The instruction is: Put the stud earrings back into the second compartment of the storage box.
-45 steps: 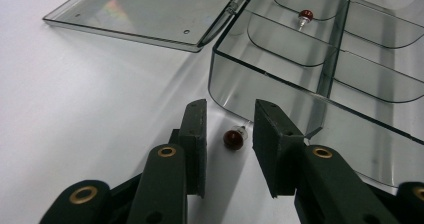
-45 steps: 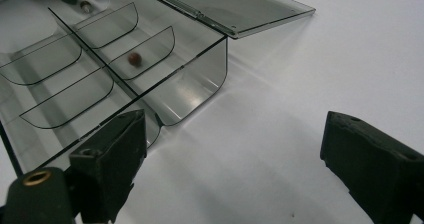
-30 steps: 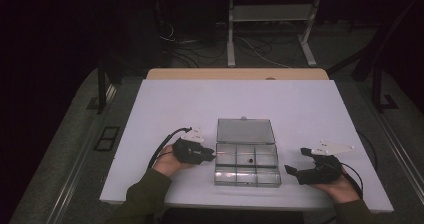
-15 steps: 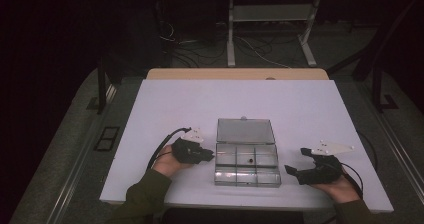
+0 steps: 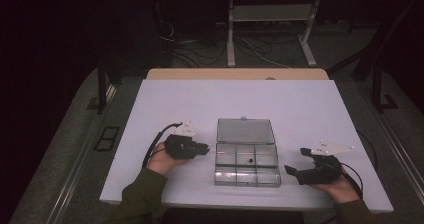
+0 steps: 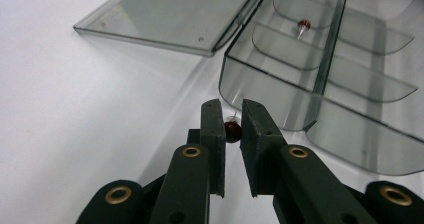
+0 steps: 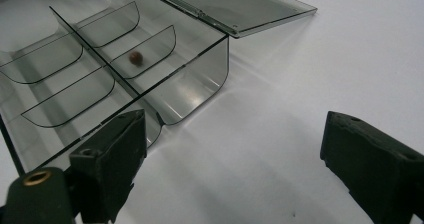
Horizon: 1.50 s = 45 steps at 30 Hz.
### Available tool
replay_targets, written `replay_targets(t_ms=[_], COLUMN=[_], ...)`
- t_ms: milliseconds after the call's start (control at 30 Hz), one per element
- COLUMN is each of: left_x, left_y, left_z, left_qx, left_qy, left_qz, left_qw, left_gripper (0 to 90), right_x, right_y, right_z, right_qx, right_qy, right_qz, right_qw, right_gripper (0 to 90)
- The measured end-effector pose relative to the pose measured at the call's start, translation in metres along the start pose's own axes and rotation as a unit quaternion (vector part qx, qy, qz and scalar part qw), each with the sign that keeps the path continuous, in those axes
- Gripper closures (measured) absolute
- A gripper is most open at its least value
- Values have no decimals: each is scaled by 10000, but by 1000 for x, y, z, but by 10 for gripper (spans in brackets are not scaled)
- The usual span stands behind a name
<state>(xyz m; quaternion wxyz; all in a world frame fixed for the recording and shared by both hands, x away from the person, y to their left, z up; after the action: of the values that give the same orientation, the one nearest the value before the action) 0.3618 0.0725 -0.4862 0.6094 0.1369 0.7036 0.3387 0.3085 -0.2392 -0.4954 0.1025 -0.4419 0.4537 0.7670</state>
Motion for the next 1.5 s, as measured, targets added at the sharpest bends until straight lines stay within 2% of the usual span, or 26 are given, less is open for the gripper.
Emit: replay_targets(t_ms=[300,667,767,900,1500], left_x=[-15,-34,-38,-45,-73], left_y=[9,10,8,4,-22], left_z=[-5,-13,-15,-18,-34], left_qx=[-14,60,84,142,360], left_qy=[68,66,149,165,6], left_qz=[-199,-369,-399,-450,-546], left_qw=[9998,9993,9991,9988,9979], left_gripper=[797,795,795,795,795], right_x=[0,0,0,0,-1], right_y=[-1,-1,-2,-2,0], right_z=[1,1,2,1,1], right_qx=[-8,-25,-22,-21,-12], right_qy=[4,13,6,11,-14], right_qz=[14,15,23,15,-29], right_qw=[10000,10000,10000,10000,10000], right_gripper=[108,108,108,108,108])
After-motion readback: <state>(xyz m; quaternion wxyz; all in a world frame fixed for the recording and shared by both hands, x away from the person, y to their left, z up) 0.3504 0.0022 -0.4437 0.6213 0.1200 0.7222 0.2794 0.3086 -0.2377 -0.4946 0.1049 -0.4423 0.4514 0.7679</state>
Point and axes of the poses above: each handheld gripper's, and its own axes: y roughly backward along the jaws, x roughly out of its underside, z roughly to its left, the point moved 9 cm from there along -y, roughly forward along the jaws, and after that the axes turned 7 degrees about -y, right-handed, at the moved point
